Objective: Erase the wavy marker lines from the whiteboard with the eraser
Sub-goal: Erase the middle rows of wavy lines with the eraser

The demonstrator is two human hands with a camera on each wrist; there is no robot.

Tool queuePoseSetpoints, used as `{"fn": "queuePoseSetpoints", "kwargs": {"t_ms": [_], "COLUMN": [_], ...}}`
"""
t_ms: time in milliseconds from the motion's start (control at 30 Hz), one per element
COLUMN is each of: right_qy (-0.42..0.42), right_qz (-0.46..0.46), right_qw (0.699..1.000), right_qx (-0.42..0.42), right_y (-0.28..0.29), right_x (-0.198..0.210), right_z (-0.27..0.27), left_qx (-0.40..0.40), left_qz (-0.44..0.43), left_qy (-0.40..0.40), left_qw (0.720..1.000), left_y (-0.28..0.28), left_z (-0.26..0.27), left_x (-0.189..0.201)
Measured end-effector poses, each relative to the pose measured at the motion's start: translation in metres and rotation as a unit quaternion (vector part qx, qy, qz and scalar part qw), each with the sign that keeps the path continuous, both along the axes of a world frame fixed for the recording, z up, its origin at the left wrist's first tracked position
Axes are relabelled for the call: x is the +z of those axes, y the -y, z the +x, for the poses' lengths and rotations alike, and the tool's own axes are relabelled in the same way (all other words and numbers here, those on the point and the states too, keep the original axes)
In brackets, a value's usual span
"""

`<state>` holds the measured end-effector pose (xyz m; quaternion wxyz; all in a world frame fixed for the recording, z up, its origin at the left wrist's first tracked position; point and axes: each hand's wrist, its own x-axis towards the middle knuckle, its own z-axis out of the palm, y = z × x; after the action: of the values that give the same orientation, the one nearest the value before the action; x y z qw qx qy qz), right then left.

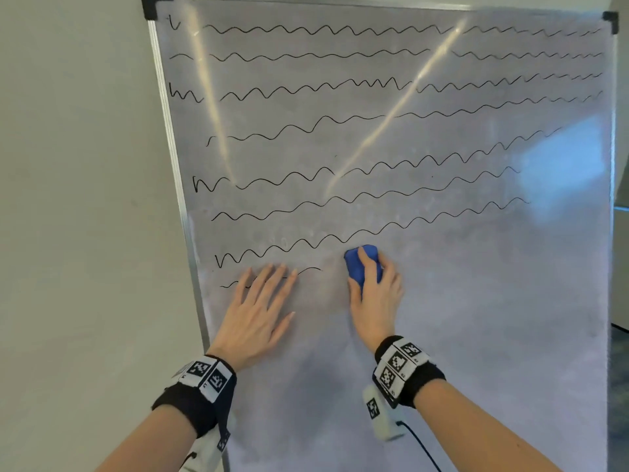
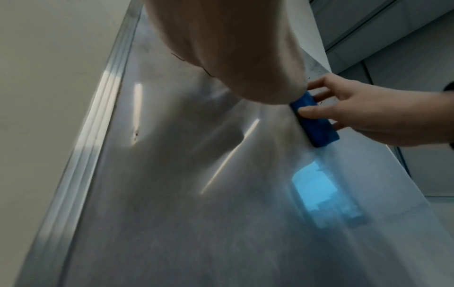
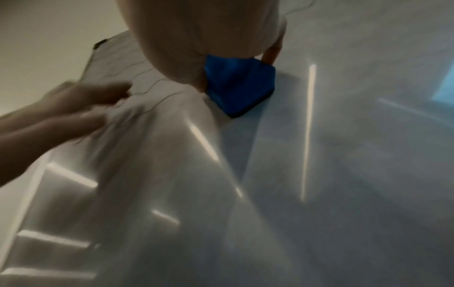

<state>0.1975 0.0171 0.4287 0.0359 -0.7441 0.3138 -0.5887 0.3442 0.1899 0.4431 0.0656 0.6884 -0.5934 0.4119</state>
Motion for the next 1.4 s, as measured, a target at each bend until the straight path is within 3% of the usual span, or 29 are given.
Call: {"fn": "queuePoseSetpoints", "kwargs": {"t_ms": [100, 233, 333, 433, 567, 667, 833, 967, 1067, 1167, 1300, 1400], "right_qy": [-0.068, -0.125, -0.062, 0.003, -0.092, -0.140, -0.050, -0.141, -0.172, -0.172, -0.093, -0.099], "right_qz": [-0.064, -0.124, -0.058, 0.014, -0.058, -0.122, -0.017, -0.139, -0.183, -0.165, -0.086, -0.082], "right_qw": [0.995, 0.982, 0.995, 0.999, 0.989, 0.977, 0.995, 0.972, 0.962, 0.968, 0.976, 0.970], "right_qx": [0.018, 0.068, 0.054, 0.045, 0.098, 0.101, 0.080, 0.129, 0.108, 0.077, 0.179, 0.205], "right_y": [-0.038, -0.036, -0.017, -0.028, -0.075, -0.063, -0.040, -0.066, -0.057, -0.040, -0.034, -0.027], "right_x": [-0.015, -0.032, -0.023, -0.009, -0.021, -0.030, -0.009, -0.009, -0.011, -0.019, -0.025, -0.025], "right_z": [0.029, 0.016, -0.001, 0.015, 0.047, 0.033, 0.027, 0.044, 0.029, 0.013, 0.006, 0.001], "left_qx": [-0.016, -0.019, -0.012, -0.017, -0.029, -0.022, -0.005, -0.023, -0.019, -0.015, -0.015, -0.020], "left_qz": [-0.004, -0.009, -0.012, -0.012, -0.015, -0.021, -0.017, -0.032, -0.042, -0.046, -0.036, -0.022], "left_qy": [0.003, 0.018, 0.027, 0.032, 0.026, 0.030, 0.026, 0.027, 0.036, 0.046, 0.053, 0.064], "left_qw": [1.000, 1.000, 0.999, 0.999, 0.999, 0.999, 1.000, 0.999, 0.998, 0.998, 0.998, 0.998], "left_y": [-0.004, -0.016, -0.026, -0.032, -0.038, -0.047, -0.063, -0.055, -0.048, -0.040, -0.019, 0.005], "left_z": [0.005, 0.017, 0.024, 0.027, 0.027, 0.032, 0.041, 0.030, 0.023, 0.019, 0.006, -0.007], "left_x": [0.001, 0.004, 0.002, -0.003, -0.007, -0.005, -0.009, -0.010, -0.005, -0.005, -0.008, -0.007]}}
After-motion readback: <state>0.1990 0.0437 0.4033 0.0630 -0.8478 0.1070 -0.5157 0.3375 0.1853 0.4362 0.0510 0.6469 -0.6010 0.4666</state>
